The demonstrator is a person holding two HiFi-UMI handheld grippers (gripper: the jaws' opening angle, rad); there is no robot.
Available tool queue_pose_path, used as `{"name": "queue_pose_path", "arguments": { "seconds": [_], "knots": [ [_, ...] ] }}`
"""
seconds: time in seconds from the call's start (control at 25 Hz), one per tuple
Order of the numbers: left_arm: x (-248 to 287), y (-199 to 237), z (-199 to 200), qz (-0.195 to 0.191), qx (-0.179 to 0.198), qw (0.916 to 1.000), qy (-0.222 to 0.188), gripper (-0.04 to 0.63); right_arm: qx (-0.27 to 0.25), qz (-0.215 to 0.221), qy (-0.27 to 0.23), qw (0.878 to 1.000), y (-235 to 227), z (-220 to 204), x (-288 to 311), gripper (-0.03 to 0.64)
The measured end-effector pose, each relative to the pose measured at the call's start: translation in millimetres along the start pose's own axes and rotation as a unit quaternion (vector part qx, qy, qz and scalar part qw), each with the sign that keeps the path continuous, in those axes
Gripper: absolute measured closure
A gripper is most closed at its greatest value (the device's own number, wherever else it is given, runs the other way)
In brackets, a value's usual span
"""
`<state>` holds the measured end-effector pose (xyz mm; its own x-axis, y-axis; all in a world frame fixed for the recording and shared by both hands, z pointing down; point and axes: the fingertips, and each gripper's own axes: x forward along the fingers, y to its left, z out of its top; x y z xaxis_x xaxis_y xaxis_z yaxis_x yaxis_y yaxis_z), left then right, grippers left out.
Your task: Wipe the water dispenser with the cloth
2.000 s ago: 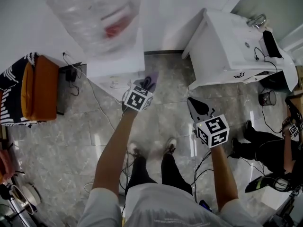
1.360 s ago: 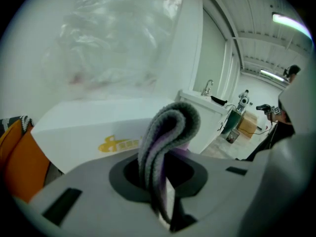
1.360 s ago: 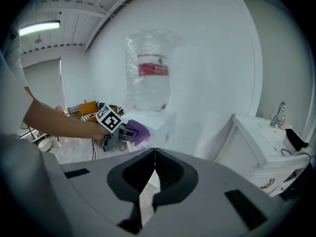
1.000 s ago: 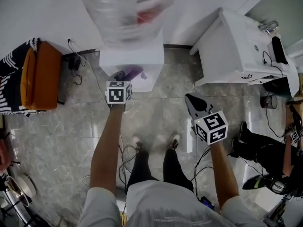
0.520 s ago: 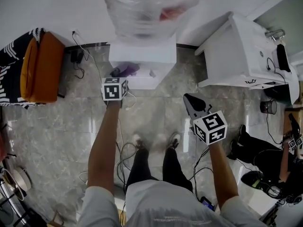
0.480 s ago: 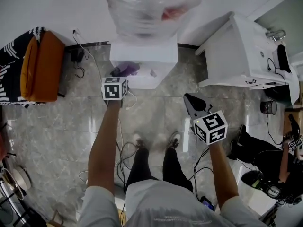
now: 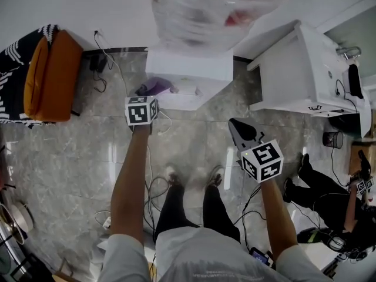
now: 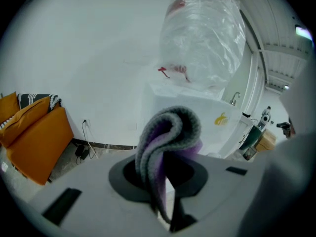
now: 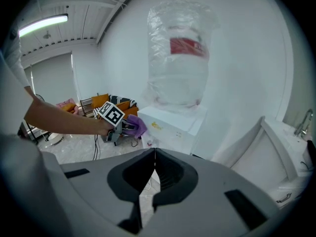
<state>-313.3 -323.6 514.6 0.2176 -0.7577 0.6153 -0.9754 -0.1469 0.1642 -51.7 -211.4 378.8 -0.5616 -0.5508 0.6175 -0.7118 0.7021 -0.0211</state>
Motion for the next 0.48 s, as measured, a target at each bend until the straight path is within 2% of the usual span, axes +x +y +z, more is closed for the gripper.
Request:
{"name": "queue_pose_path", "arguments": {
  "seconds": [0.12, 0.28, 0.48],
  "knots": [
    [6.7, 8.2, -7.1, 0.002, -0.014, 0.9999, -0.003, 0.535, -0.007, 0.003, 0.001, 1.0, 5.6, -4.5, 12.8, 0.603],
    [20.1, 14.7, -25.6, 0.005, -0.008, 0.9999, -0.005, 0.535, -0.006, 0.001, -0.011, 1.0, 6.6, -18.1, 29.5, 0.603],
    [40.8, 27.1, -50.8, 0.025, -0.011, 0.9994, -0.02, 0.535, -0.011, 0.012, -0.016, 1.0, -1.7, -58.2, 58.9, 0.603]
  ]
}}
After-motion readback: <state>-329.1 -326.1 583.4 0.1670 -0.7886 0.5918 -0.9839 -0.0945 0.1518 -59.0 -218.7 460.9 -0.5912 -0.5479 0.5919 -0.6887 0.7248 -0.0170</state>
